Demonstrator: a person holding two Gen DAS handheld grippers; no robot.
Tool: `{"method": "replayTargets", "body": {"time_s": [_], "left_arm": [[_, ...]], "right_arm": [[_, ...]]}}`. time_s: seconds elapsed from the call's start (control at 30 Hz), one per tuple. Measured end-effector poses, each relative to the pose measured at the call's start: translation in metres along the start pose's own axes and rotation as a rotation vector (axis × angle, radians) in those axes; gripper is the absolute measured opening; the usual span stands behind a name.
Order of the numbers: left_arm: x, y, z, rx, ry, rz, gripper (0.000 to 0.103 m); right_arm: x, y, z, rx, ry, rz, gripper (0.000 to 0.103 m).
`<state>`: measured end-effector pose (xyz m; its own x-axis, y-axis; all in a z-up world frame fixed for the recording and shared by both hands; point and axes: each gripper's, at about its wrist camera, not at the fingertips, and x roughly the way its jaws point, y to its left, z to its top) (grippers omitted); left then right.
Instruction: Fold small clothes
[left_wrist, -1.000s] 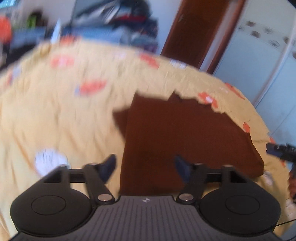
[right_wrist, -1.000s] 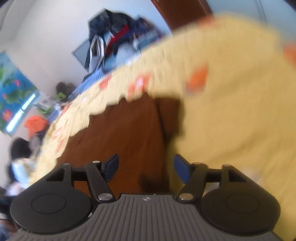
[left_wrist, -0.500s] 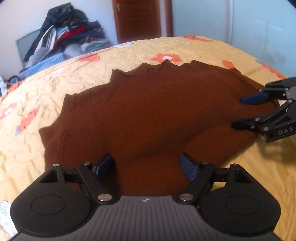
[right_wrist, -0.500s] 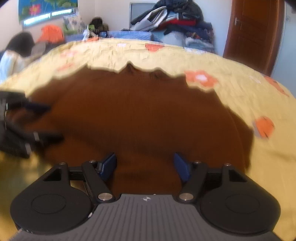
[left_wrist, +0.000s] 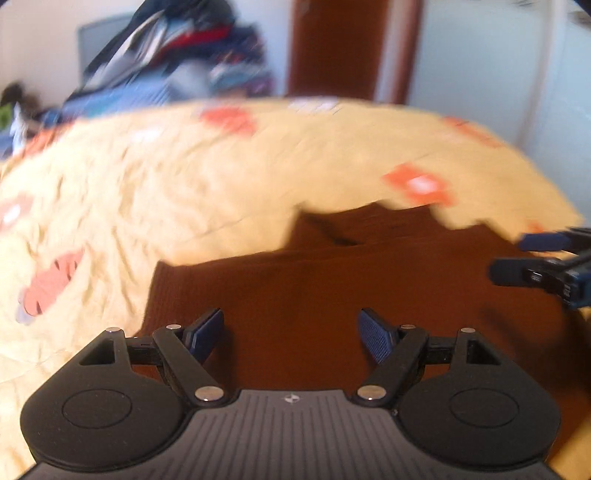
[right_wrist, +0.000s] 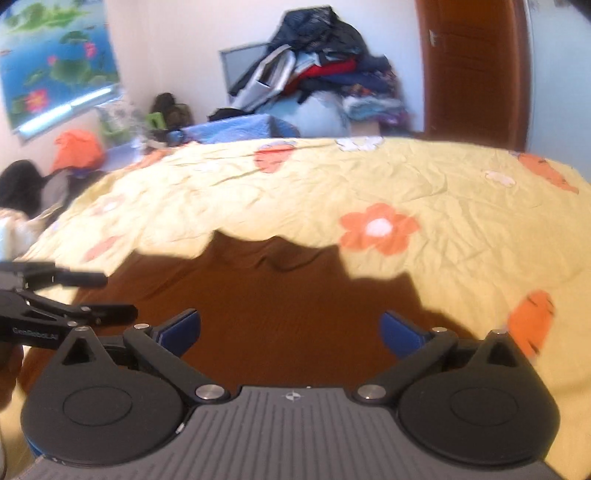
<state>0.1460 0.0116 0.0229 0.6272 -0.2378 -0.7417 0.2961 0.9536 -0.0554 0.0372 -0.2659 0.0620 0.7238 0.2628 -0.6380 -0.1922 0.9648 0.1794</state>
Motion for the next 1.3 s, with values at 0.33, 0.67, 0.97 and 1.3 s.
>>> {"method": "replayTargets", "body": {"time_s": [0.33,0.67,0.97,1.3], "left_arm": [[0.015,0.005,-0.015,0.050,-0.107,0.039,0.089],[0.005,0.019,-0.028,-0.030,-0.130,0.078,0.100],[-0.060,0.014,-0.067,-0.173,-0.200,-0.007,0.101],[-0.072,0.008,-0.076,-0.100,-0.147,0.043,0.103]], "right_arm": [[0.039,-0.012,-0.035,-0.103,-0.003,-0.115,0.103],[0.038,-0.014,-0.034,-0.094,-0.014,-0.104,0.103],[0.036,-0.015,-0.034,-0.083,-0.020,-0.103,0.103],[0.024,-0.001,-0.030,-0.107,0.017,-0.181,0.103]]}}
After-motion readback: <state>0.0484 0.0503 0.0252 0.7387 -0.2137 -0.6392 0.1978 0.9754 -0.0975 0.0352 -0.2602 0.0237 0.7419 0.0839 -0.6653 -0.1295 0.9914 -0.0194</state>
